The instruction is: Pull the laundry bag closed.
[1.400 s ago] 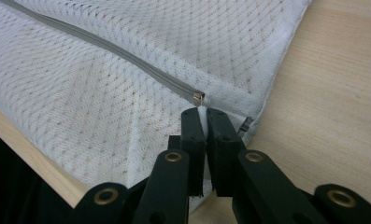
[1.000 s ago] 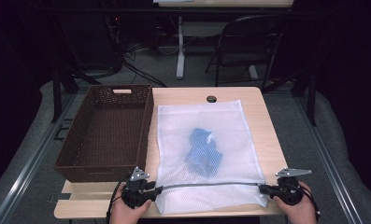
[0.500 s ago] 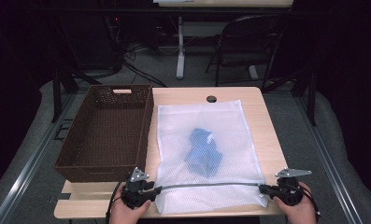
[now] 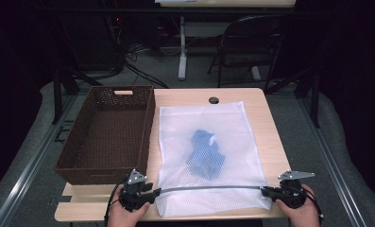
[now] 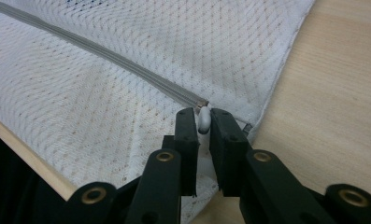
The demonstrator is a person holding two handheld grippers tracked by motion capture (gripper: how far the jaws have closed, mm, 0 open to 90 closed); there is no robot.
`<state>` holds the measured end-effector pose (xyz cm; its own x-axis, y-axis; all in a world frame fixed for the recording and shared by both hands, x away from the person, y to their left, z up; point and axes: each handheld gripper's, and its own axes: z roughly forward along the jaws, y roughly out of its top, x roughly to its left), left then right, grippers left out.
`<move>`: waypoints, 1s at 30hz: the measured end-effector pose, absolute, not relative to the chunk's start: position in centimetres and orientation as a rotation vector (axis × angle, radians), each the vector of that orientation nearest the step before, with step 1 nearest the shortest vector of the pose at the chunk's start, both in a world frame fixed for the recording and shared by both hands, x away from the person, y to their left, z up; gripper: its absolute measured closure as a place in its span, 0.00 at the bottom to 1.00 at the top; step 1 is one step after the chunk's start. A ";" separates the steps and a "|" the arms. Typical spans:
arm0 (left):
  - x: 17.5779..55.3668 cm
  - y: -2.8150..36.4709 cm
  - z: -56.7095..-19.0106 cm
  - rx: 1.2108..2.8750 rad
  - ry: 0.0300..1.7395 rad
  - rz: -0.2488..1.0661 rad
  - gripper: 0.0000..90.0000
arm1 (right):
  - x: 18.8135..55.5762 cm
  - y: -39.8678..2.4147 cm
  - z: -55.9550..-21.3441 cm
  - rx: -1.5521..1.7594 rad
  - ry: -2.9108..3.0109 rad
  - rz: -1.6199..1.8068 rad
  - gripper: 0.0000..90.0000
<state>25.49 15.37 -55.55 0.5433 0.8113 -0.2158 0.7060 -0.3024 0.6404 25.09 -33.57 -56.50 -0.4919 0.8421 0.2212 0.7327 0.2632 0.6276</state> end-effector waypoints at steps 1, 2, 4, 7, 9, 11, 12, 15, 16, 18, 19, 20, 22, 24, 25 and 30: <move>25.5 15.4 -55.5 2.071 1.222 0.192 0.63 | 25.1 -33.6 -56.5 1.489 2.368 1.036 0.87; 25.4 15.5 -55.4 2.068 1.222 0.192 0.62 | 25.1 -33.6 -56.4 1.488 2.367 1.036 0.86; 25.4 15.6 -55.3 2.062 1.224 0.188 0.59 | 25.1 -33.6 -56.3 1.485 2.362 1.037 0.84; 25.3 15.8 -55.0 2.051 1.220 0.187 0.55 | 25.1 -33.6 -56.1 1.476 2.357 1.042 0.77; 25.2 16.0 -54.6 2.041 1.216 0.188 0.54 | 25.1 -33.5 -55.8 1.470 2.345 1.043 0.73; 25.0 16.2 -54.3 2.025 1.213 0.191 0.53 | 25.0 -33.5 -55.6 1.462 2.338 1.039 0.68; 24.9 16.3 -54.1 2.015 1.215 0.196 0.53 | 25.0 -33.5 -55.5 1.456 2.333 1.050 0.66; 24.7 16.7 -53.6 2.009 1.205 0.202 0.53 | 25.0 -33.4 -54.9 1.428 2.318 1.050 0.61; 24.5 16.8 -53.4 1.994 1.211 0.206 0.53 | 25.0 -33.4 -54.7 1.425 2.315 1.052 0.60; 24.4 17.1 -53.2 1.997 1.206 0.214 0.53 | 24.8 -33.2 -54.3 1.416 2.308 1.047 0.59; 24.4 17.2 -53.1 1.997 1.207 0.222 0.53 | 24.8 -33.1 -54.2 1.398 2.304 1.049 0.58; 24.3 17.3 -53.0 1.985 1.213 0.216 0.53 | 24.8 -32.9 -54.0 1.394 2.308 1.051 0.57; 24.3 17.6 -52.9 1.976 1.212 0.216 0.53 | 24.7 -32.6 -53.7 1.381 2.306 1.060 0.55; 24.2 17.8 -52.9 1.969 1.212 0.224 0.53 | 24.6 -32.1 -53.3 1.347 2.311 1.060 0.54; 24.2 17.9 -52.9 1.970 1.211 0.224 0.52 | 24.5 -31.7 -53.1 1.335 2.311 1.063 0.54; 24.1 18.3 -52.8 1.986 1.192 0.226 0.51 | 24.0 -29.8 -52.3 1.241 2.322 1.055 0.51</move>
<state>24.07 18.26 -52.82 0.5418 0.8075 -0.2332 0.6665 -0.2437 0.7046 23.99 -29.80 -52.29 -0.5799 0.8115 0.0717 0.5877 0.3557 0.7267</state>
